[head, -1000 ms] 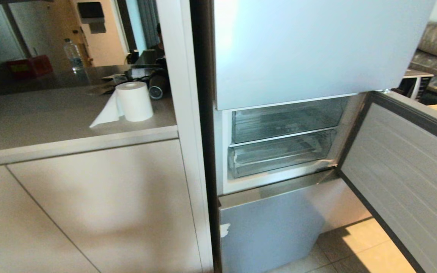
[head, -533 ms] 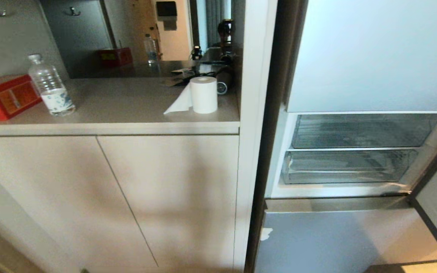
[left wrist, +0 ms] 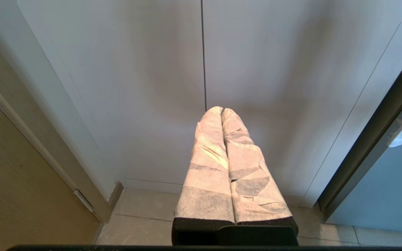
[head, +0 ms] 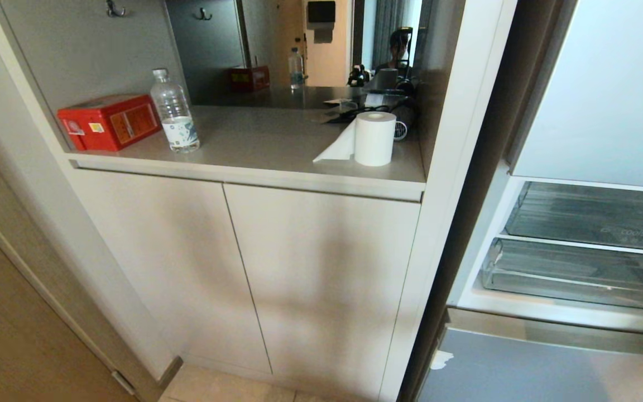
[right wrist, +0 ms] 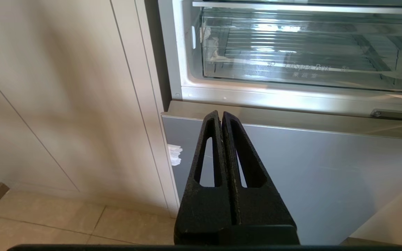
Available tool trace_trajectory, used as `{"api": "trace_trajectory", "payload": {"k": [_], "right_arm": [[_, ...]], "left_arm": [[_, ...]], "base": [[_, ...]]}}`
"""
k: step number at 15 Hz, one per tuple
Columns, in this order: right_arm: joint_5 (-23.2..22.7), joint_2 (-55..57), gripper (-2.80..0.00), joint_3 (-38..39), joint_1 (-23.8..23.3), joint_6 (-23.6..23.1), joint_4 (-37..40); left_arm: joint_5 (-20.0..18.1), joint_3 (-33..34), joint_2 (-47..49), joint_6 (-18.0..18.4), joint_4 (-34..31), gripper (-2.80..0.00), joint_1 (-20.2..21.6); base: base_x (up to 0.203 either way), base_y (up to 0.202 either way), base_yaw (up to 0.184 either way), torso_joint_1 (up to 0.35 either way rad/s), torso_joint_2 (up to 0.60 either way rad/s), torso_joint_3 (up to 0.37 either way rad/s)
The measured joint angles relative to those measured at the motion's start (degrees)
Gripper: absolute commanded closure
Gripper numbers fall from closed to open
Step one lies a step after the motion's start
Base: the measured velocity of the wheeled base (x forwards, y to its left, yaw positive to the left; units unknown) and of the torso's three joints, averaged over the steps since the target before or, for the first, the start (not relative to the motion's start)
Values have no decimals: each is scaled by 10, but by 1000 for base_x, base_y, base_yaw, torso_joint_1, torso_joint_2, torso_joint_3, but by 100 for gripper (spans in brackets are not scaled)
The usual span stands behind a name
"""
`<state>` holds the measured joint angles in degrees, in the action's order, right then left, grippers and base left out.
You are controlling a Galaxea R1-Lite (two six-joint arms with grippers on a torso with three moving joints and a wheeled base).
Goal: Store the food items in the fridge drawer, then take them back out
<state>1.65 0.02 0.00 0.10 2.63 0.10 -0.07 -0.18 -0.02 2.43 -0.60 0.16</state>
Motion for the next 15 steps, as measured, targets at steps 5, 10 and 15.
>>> {"api": "trace_trajectory", "payload": {"k": [5,10,15], "right_arm": [[0,0,0,0,0,-1,0],[0,0,0,0,0,0,0],[0,0,0,0,0,1,0]], "left_arm": [[0,0,0,0,0,0,0],[0,0,0,0,0,0,0],[0,0,0,0,0,0,0]], "base": [[0,0,0,-111,225,113],[0,0,0,-153,322,159],[0,0,0,-171,348,179]]}}
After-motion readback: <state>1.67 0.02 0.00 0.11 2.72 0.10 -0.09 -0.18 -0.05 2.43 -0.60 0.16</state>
